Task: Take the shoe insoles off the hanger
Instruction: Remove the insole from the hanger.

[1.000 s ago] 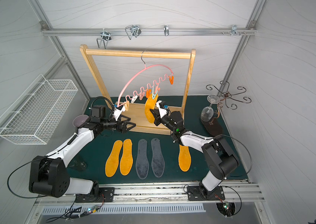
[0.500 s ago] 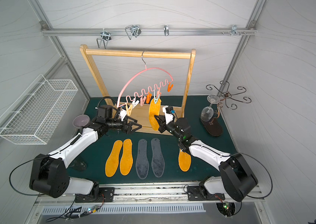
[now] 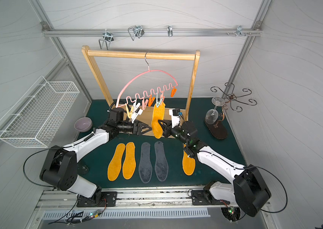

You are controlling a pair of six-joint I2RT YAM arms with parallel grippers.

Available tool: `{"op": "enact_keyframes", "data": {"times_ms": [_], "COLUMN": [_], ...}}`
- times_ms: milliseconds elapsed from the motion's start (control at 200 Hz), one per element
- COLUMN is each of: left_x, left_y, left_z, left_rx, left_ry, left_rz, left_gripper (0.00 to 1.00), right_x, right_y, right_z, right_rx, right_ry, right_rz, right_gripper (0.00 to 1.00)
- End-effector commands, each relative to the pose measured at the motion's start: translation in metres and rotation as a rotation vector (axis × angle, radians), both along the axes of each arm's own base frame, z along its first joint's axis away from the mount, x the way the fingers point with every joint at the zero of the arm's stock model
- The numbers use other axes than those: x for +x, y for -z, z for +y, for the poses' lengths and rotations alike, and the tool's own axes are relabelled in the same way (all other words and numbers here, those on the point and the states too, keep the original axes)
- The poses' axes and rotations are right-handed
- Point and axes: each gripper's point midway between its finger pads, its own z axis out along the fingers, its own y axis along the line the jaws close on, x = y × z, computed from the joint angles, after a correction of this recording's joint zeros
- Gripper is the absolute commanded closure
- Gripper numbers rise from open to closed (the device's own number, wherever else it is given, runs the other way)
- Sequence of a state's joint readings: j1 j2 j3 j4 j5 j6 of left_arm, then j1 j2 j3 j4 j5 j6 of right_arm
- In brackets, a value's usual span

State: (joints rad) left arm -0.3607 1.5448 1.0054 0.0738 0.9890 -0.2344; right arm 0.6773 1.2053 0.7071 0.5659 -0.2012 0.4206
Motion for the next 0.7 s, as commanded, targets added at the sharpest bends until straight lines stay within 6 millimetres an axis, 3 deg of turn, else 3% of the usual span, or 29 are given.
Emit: {"op": "enact_keyframes", "data": {"times_ms": [0,60,175,420,575,665,695], "left_x": [-0.006,-0.006,-0.009,-0.019,-0.027,-0.033,-0.034], "left_y": [-0.023,-0.022,-0.025,-0.033,-0.035,-0.036,-0.036], "left_z": [-0.017,-0.020,-0.021,-0.024,-0.026,-0.025,-0.025], "left_rx": [-0.066,-0.072,-0.093,-0.142,-0.151,-0.153,-0.155], "left_ry": [0.076,0.077,0.096,0.167,0.197,0.214,0.219], "left_rz": [-0.059,-0.039,-0.030,-0.036,-0.045,-0.065,-0.063], "left_gripper": [0.11,0.19,0.43,0.70,0.82,0.99,1.00], "right_x": [-0.012,-0.013,-0.013,-0.015,-0.014,-0.014,-0.014], "right_y": [-0.006,-0.005,-0.005,-0.007,-0.008,-0.008,-0.007], "right_z": [0.001,0.000,-0.001,0.004,0.005,0.005,0.005], "right_rx": [0.026,0.027,0.023,0.020,0.012,0.006,0.004], "right_ry": [-0.030,-0.022,-0.016,-0.030,-0.020,-0.022,-0.016], "right_rz": [0.036,0.039,0.050,0.072,0.067,0.069,0.070], "right_gripper": [1.00,1.00,1.00,1.00,1.00,1.00,0.99]}}
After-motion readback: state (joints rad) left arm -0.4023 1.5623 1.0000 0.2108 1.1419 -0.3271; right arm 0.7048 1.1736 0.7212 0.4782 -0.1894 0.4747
